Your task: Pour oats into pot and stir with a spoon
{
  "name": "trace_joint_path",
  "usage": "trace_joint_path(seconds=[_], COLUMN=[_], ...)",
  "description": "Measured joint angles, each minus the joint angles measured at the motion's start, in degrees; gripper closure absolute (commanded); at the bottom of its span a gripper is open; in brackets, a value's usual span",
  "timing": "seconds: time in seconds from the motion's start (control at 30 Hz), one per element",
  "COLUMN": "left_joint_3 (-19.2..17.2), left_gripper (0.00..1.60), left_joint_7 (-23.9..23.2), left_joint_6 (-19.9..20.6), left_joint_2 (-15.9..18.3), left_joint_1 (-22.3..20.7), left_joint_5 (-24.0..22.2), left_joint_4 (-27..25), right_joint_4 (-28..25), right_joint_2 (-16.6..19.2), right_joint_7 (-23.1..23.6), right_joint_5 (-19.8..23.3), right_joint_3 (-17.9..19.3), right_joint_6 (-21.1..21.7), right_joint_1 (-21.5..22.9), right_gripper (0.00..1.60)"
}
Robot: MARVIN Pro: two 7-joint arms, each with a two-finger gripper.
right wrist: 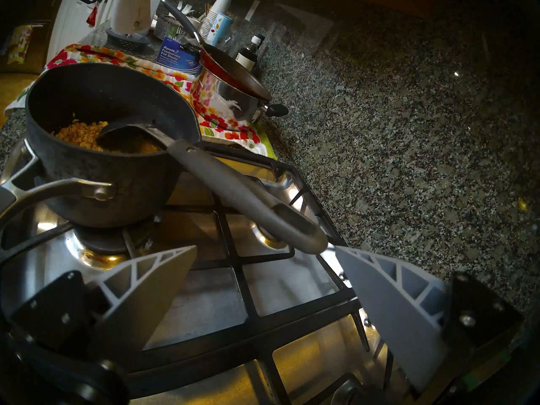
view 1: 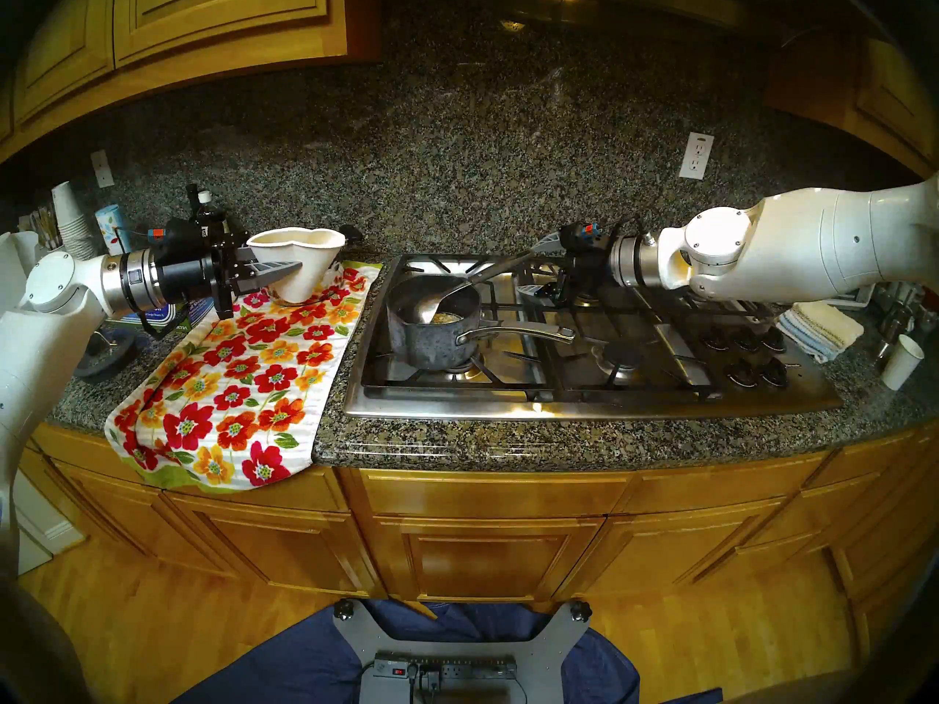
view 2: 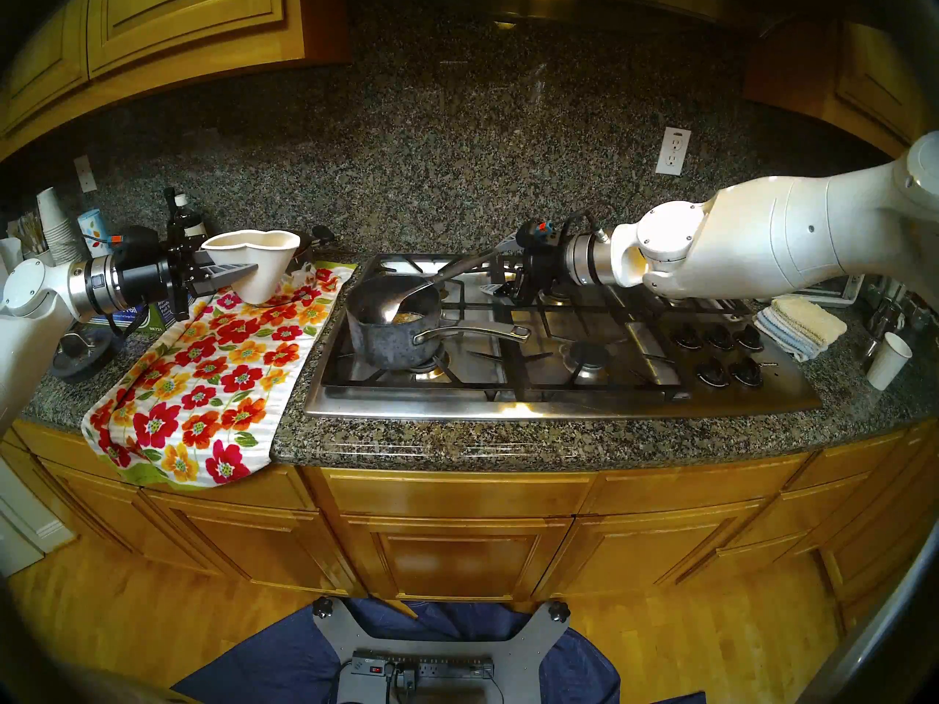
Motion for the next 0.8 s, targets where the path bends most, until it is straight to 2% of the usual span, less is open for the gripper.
trace_joint_path(seconds=[0.53, 0.8], left_joint_3=[1.3, 1.4], left_gripper=[1.04, 1.09], left_joint_7=[-3.9, -5.7], left_joint_6=[4.4, 7.4], left_joint_2=[-6.0, -8.7], left_joint_1=[-6.6, -10.4], left_joint_5=[7.1, 11.3], left_joint_4=[-0.5, 1.6], right_joint_4=[0.0, 0.0], right_joint_2=[0.0, -0.1], right_joint_7=[0.0, 0.0], right_joint_5=[0.1, 0.1], right_joint_3=[0.0, 0.0], right_joint_6=[0.0, 0.0], right_joint_1=[0.0, 0.0], right_gripper=[0.00, 0.00])
